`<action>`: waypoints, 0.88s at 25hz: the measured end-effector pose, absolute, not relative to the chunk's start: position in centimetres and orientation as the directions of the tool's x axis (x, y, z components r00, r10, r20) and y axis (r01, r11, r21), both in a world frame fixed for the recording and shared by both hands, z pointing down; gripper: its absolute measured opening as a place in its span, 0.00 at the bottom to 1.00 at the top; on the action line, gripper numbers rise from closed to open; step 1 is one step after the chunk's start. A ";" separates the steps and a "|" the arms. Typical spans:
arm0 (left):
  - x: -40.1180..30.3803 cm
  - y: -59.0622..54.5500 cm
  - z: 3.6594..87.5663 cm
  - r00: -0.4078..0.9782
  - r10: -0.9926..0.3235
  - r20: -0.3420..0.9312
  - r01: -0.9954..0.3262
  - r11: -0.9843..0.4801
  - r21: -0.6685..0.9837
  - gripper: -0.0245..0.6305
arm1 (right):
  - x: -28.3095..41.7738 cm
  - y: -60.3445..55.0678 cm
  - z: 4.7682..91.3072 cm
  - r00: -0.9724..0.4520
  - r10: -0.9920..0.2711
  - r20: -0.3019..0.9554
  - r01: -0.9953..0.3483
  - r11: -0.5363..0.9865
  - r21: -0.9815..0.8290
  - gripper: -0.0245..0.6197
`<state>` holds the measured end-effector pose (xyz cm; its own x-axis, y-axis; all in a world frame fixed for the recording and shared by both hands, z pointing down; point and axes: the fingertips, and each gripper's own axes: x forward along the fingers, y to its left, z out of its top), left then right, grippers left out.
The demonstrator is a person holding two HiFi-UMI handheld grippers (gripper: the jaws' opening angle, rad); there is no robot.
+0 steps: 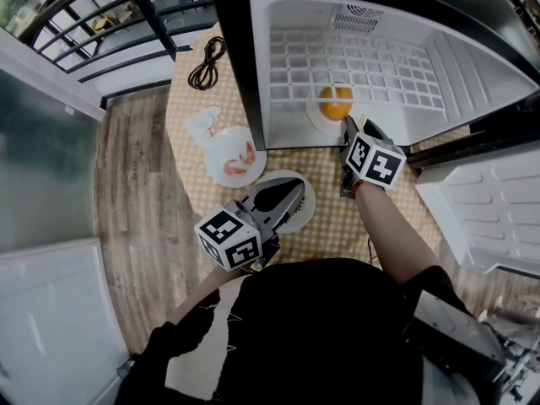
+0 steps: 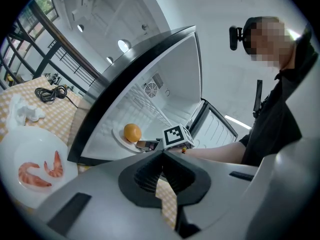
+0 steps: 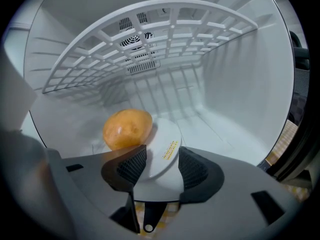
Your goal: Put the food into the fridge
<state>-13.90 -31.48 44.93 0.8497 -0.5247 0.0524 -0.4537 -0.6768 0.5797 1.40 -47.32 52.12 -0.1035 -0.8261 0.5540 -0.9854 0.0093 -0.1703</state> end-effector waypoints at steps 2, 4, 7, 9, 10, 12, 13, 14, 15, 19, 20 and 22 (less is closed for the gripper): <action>-14.0 -31.4 45.0 0.849 -0.526 0.052 -0.454 -0.675 0.582 0.06 | 1.4 -47.3 52.1 -0.093 -0.826 0.557 -0.987 0.003 -0.162 0.34; -14.1 -31.4 45.0 0.847 -0.528 0.051 -0.455 -0.673 0.583 0.06 | 1.4 -47.2 52.1 -0.079 -0.825 0.560 -0.990 -0.002 -0.142 0.35; -14.4 -31.4 45.1 0.845 -0.532 0.051 -0.457 -0.671 0.584 0.06 | 1.3 -47.2 52.1 -0.064 -0.827 0.558 -0.994 0.006 -0.105 0.36; -14.5 -31.3 45.1 0.844 -0.534 0.051 -0.458 -0.668 0.586 0.06 | 1.3 -47.2 52.1 -0.059 -0.829 0.557 -0.995 0.004 -0.099 0.36; -14.5 -31.3 45.1 0.844 -0.534 0.052 -0.458 -0.667 0.587 0.06 | 1.4 -47.2 52.2 -0.055 -0.829 0.557 -0.995 0.001 -0.096 0.36; -14.6 -31.2 45.1 0.843 -0.535 0.052 -0.459 -0.666 0.588 0.06 | 1.4 -47.3 52.6 -0.060 -0.829 0.557 -0.996 0.010 -0.093 0.36; -14.6 -31.2 45.1 0.843 -0.535 0.051 -0.458 -0.666 0.589 0.06 | 1.3 -47.3 52.8 -0.064 -0.829 0.555 -0.996 0.018 -0.088 0.36; -14.7 -31.2 45.1 0.843 -0.535 0.051 -0.458 -0.666 0.589 0.06 | 1.3 -47.4 52.8 -0.065 -0.830 0.554 -0.996 0.024 -0.081 0.36; -14.7 -31.2 45.1 0.844 -0.535 0.050 -0.457 -0.666 0.590 0.06 | 1.2 -47.4 52.8 -0.063 -0.831 0.553 -0.997 0.028 -0.071 0.36; -15.0 -31.2 45.0 0.844 -0.533 0.052 -0.458 -0.669 0.585 0.06 | 1.1 -47.4 52.5 -0.053 -0.833 0.551 -0.999 0.043 -0.032 0.36; -15.0 -31.2 44.9 0.846 -0.530 0.054 -0.458 -0.672 0.582 0.06 | 1.1 -47.4 52.5 -0.051 -0.833 0.550 -0.999 0.046 -0.022 0.36; -15.1 -31.2 44.6 0.851 -0.523 0.059 -0.457 -0.679 0.575 0.06 | 1.1 -47.3 52.4 -0.046 -0.834 0.550 -0.998 0.055 0.000 0.36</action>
<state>-15.10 -31.23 44.65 0.8506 -0.5226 0.0587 -0.4566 -0.6786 0.5753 1.10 -47.32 52.36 -0.0463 -0.8342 0.5496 -0.9985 0.0553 -0.0002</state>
